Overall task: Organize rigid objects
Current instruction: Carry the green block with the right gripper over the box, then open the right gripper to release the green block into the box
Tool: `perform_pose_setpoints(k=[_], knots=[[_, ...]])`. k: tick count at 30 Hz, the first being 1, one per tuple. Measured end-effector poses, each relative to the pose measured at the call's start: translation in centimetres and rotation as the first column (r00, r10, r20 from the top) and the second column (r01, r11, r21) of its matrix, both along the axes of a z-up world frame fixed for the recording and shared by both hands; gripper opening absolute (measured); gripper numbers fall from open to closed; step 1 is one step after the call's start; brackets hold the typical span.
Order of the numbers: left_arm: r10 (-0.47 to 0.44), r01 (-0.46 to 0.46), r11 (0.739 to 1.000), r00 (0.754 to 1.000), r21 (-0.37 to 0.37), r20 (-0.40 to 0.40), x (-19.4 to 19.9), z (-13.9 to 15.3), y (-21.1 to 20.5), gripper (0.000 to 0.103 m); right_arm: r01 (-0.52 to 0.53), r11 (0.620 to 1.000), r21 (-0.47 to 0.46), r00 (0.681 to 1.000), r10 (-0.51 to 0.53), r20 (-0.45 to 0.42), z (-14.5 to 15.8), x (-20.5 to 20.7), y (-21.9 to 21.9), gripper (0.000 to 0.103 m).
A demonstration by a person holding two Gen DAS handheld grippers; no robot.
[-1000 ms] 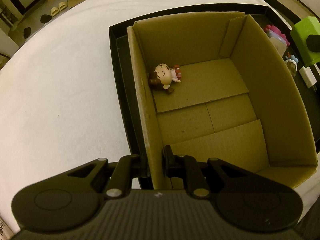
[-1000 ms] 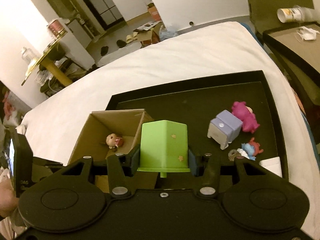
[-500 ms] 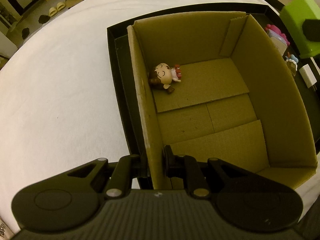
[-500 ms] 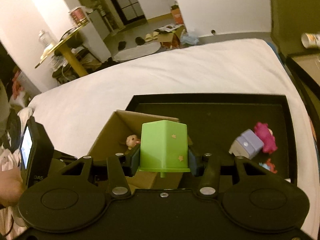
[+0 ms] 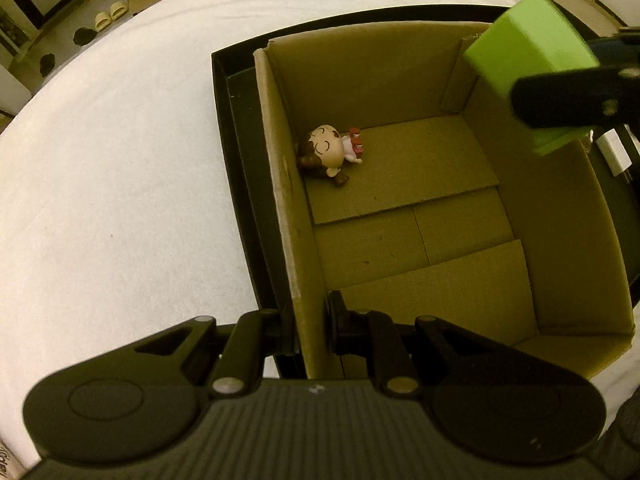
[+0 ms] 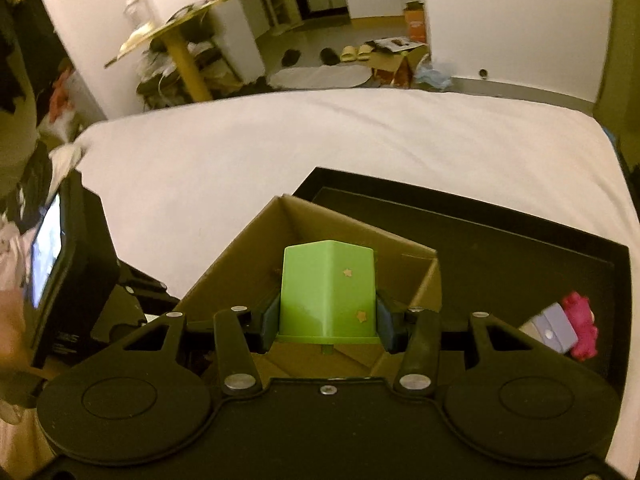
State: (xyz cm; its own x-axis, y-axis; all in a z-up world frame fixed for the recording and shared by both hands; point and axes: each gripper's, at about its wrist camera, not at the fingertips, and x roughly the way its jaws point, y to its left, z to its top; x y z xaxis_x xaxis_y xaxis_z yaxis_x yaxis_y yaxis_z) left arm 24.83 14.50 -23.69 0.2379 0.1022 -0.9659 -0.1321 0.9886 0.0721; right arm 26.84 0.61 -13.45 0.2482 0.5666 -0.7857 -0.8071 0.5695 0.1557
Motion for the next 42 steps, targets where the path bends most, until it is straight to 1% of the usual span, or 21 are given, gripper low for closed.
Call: perform_pose_setpoints(k=[7,12,17,19,30,34,39,42], knots=[[-0.002,0.002,1.000,1.000,0.003,-0.005,0.1,0.0,-0.1,0.013,-0.081,0.995,-0.057,0.996,0.083,0.035,-1.1,-0.7,2.0,0.047],[-0.003,0.003,1.000,1.000,0.006,-0.010,0.4,-0.1,-0.2,0.013,-0.152,0.981,-0.119,0.984,0.162,0.077,-1.8,-1.1,2.9,0.048],[0.000,0.000,1.000,1.000,-0.011,-0.006,0.2,-0.2,0.2,0.013,-0.182,0.970,-0.163,0.976,0.198,0.089,-2.5,-1.4,3.6,0.048],[-0.004,0.004,1.000,1.000,-0.008,-0.004,0.1,-0.2,0.2,0.013,-0.192,0.966,-0.174,0.974,0.210,0.087,-2.7,-1.5,3.9,0.048],[-0.003,0.003,1.000,1.000,-0.013,0.000,0.0,-0.2,0.3,0.013,-0.189,0.960,-0.207,0.975,0.209,0.079,-4.0,-1.4,4.4,0.048],[-0.003,0.003,1.000,1.000,-0.011,-0.001,0.0,-0.2,0.3,0.013,-0.198,0.957,-0.214,0.970,0.223,0.099,-4.2,-1.9,4.2,0.048],[-0.002,0.002,1.000,1.000,-0.014,-0.003,0.0,-0.2,0.4,0.013,-0.184,0.964,-0.193,0.973,0.207,0.105,-3.4,-2.0,3.5,0.048],[-0.007,0.007,1.000,1.000,-0.010,-0.004,0.1,-0.2,0.4,0.013,-0.169,0.972,-0.163,0.977,0.187,0.104,-2.2,-2.1,2.8,0.049]])
